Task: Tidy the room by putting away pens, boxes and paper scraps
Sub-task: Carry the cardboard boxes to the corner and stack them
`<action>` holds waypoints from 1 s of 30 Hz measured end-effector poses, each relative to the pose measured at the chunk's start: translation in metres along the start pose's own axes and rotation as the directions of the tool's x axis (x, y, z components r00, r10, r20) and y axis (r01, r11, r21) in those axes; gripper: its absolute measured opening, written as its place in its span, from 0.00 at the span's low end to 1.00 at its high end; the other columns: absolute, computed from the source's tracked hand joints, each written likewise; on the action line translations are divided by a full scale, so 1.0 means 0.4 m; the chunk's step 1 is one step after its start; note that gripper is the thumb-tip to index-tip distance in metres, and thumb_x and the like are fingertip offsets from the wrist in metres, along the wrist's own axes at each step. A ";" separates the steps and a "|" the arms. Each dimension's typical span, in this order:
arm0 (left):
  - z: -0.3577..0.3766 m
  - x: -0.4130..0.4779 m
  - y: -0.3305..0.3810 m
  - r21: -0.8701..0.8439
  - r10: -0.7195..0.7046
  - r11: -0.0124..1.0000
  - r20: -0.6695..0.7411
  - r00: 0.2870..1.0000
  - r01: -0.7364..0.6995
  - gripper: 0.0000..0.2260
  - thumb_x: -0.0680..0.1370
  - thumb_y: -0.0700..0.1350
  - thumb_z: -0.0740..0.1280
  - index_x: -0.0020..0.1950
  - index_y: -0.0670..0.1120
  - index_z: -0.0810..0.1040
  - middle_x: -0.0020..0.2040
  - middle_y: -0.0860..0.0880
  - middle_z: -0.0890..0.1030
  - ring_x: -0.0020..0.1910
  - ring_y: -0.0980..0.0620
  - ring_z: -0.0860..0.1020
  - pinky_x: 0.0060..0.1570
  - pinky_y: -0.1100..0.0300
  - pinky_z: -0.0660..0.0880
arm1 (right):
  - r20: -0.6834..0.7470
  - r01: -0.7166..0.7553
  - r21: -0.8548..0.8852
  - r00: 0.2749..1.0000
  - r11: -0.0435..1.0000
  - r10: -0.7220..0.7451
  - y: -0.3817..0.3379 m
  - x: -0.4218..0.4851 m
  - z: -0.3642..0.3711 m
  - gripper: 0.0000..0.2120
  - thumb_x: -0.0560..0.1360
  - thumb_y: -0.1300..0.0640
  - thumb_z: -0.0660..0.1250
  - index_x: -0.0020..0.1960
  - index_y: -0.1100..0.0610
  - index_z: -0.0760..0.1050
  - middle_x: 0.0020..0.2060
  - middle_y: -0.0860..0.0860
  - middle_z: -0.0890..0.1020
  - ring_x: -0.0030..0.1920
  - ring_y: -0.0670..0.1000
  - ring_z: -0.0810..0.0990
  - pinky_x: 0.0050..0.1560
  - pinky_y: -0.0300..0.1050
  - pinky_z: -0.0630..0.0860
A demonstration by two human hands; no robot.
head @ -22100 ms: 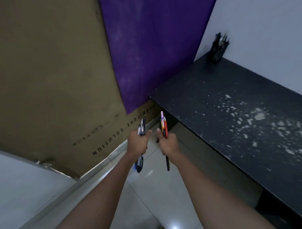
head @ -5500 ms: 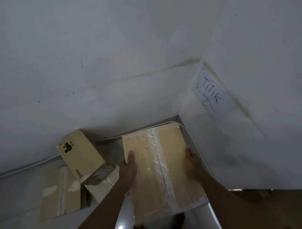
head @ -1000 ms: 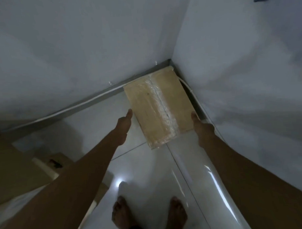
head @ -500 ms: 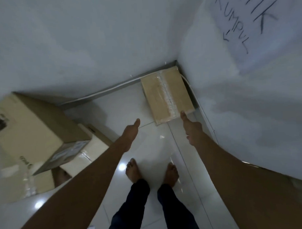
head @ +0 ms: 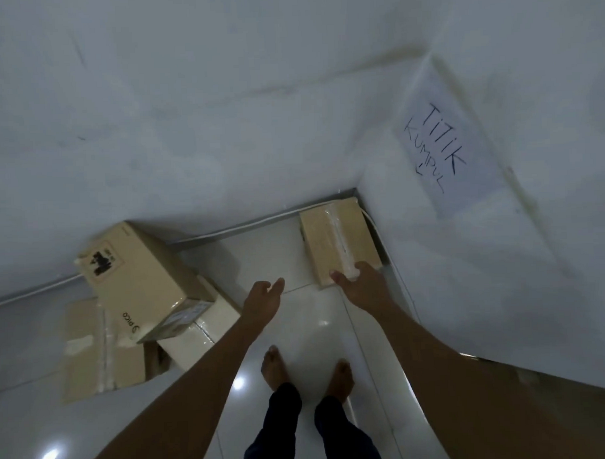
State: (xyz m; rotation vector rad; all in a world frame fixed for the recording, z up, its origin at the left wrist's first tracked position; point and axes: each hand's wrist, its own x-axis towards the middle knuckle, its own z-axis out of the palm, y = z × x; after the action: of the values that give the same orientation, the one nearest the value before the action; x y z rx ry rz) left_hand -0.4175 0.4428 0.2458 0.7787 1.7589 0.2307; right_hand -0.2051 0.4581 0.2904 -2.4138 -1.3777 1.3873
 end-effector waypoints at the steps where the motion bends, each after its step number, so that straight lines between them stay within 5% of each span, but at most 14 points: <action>1: -0.011 -0.019 0.012 0.020 0.026 0.999 -0.010 1.000 -0.026 0.34 0.76 0.63 0.61 0.62 0.32 0.71 0.61 0.31 0.74 0.61 0.34 0.74 0.62 0.43 0.70 | 0.005 0.025 -0.034 1.000 0.999 -0.025 -0.009 -0.014 -0.006 0.39 0.73 0.35 0.64 0.73 0.61 0.63 0.69 0.58 0.71 0.69 0.59 0.70 0.66 0.51 0.68; 5: -0.049 -0.080 0.030 0.060 0.084 0.995 -0.045 0.995 -0.082 0.28 0.78 0.60 0.61 0.65 0.38 0.72 0.64 0.40 0.76 0.63 0.41 0.74 0.63 0.49 0.68 | 0.030 0.126 -0.139 0.992 0.982 -0.123 -0.039 -0.070 -0.020 0.39 0.74 0.36 0.63 0.74 0.60 0.60 0.71 0.58 0.68 0.71 0.57 0.67 0.68 0.49 0.65; 14: -0.106 -0.194 -0.050 0.018 0.050 0.999 -0.096 0.994 -0.048 0.34 0.76 0.63 0.60 0.62 0.31 0.71 0.62 0.32 0.74 0.61 0.36 0.75 0.63 0.45 0.69 | 0.143 0.231 -0.230 0.969 0.945 -0.202 -0.051 -0.187 -0.010 0.40 0.74 0.35 0.61 0.76 0.59 0.57 0.74 0.56 0.63 0.73 0.56 0.64 0.71 0.50 0.62; 26: -0.216 -0.328 -0.157 -0.122 -0.009 0.993 -0.160 0.987 -0.010 0.34 0.75 0.65 0.58 0.64 0.36 0.74 0.65 0.37 0.75 0.64 0.40 0.74 0.65 0.49 0.68 | 0.224 0.369 -0.250 0.922 0.895 -0.317 -0.131 -0.301 0.085 0.42 0.73 0.33 0.61 0.76 0.58 0.58 0.74 0.55 0.64 0.73 0.55 0.63 0.72 0.50 0.62; 30: -0.268 -0.246 -0.269 -0.200 0.003 0.979 -0.161 0.987 -0.036 0.44 0.66 0.70 0.60 0.62 0.32 0.70 0.64 0.30 0.71 0.63 0.31 0.71 0.63 0.37 0.68 | 0.240 0.399 -0.260 0.909 0.879 -0.341 -0.167 -0.326 0.135 0.40 0.74 0.35 0.61 0.75 0.59 0.59 0.74 0.55 0.63 0.73 0.55 0.63 0.72 0.48 0.61</action>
State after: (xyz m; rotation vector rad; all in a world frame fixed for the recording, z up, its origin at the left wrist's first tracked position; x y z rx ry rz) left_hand -0.5429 0.3257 0.3029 0.6448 1.8450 0.4896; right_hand -0.3155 0.3867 0.3746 -2.0414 -2.1118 1.4103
